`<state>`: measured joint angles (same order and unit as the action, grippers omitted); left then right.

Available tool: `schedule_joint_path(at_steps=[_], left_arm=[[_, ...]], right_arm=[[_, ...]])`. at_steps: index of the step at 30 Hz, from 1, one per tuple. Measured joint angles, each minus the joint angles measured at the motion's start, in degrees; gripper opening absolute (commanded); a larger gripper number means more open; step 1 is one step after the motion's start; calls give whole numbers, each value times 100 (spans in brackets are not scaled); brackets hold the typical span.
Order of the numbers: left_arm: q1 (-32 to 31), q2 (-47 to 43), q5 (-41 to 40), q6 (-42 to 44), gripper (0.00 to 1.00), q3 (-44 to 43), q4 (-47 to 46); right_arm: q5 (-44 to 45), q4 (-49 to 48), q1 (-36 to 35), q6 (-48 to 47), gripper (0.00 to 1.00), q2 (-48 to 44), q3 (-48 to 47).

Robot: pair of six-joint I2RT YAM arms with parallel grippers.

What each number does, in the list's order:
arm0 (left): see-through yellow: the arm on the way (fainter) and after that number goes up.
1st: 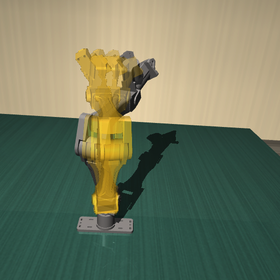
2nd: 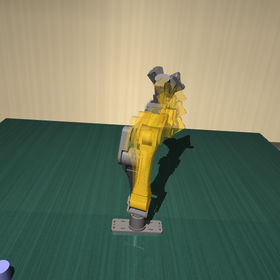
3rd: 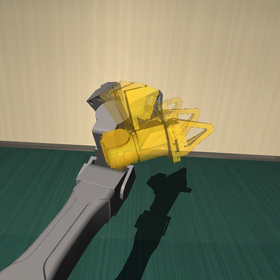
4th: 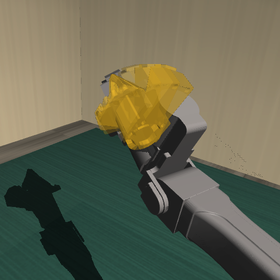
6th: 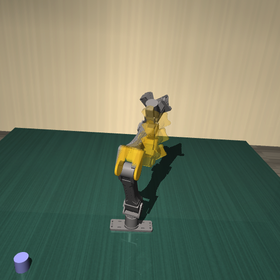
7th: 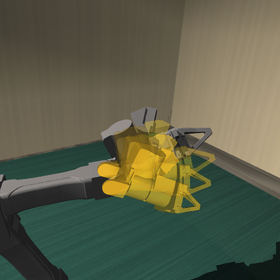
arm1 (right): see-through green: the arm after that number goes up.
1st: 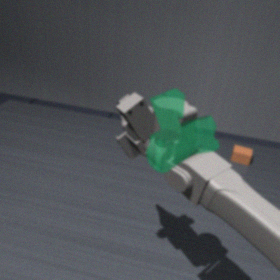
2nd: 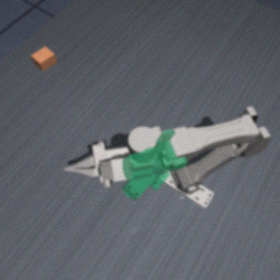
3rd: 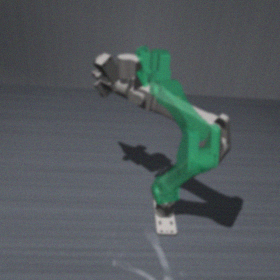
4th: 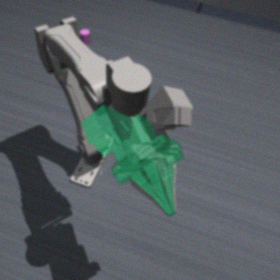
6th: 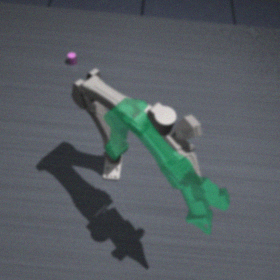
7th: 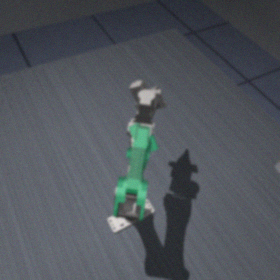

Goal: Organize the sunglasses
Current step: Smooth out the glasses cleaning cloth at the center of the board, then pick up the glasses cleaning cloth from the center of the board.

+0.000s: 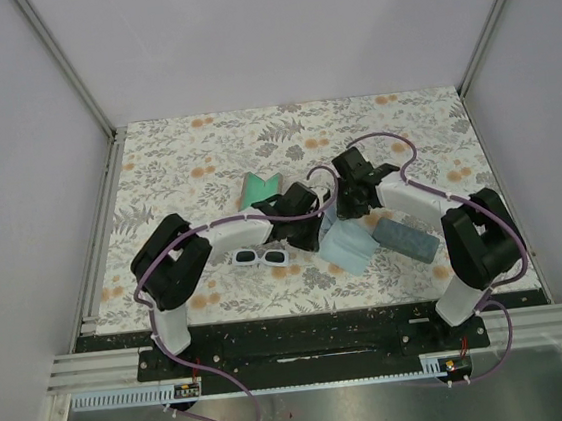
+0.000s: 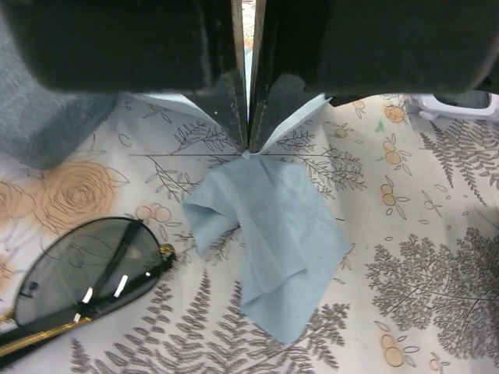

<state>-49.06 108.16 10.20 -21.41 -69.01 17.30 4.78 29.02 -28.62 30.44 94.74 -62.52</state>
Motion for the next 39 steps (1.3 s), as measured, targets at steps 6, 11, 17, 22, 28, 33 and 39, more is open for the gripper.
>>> schedule_joint_path(at_steps=[6, 11, 17, 22, 28, 33, 39], left_arm=[[125, -319, 149, -192, 0, 608, -160], [197, -636, 214, -356, 0, 1049, -199], [205, -960, 358, -518, 0, 1390, -389], [205, -1130, 306, -557, 3, 1547, -391], [247, -1008, 81, -492, 4, 1307, -223], [409, -929, -20, -470, 4, 1259, -186], [564, -859, -24, -422, 10, 1259, -170]], right_arm=[[-275, -76, -15, -203, 39, 116, -101], [-317, -125, -15, -214, 40, -181, 133], [-468, -46, -15, -76, 50, -1137, 905], [-627, 131, -210, -111, 43, -1504, 1381], [-437, 332, -732, -278, 42, -1237, 1311], [-334, 372, -874, -459, 40, -883, 1180], [-326, 332, -1001, -590, 40, -577, 1134]])
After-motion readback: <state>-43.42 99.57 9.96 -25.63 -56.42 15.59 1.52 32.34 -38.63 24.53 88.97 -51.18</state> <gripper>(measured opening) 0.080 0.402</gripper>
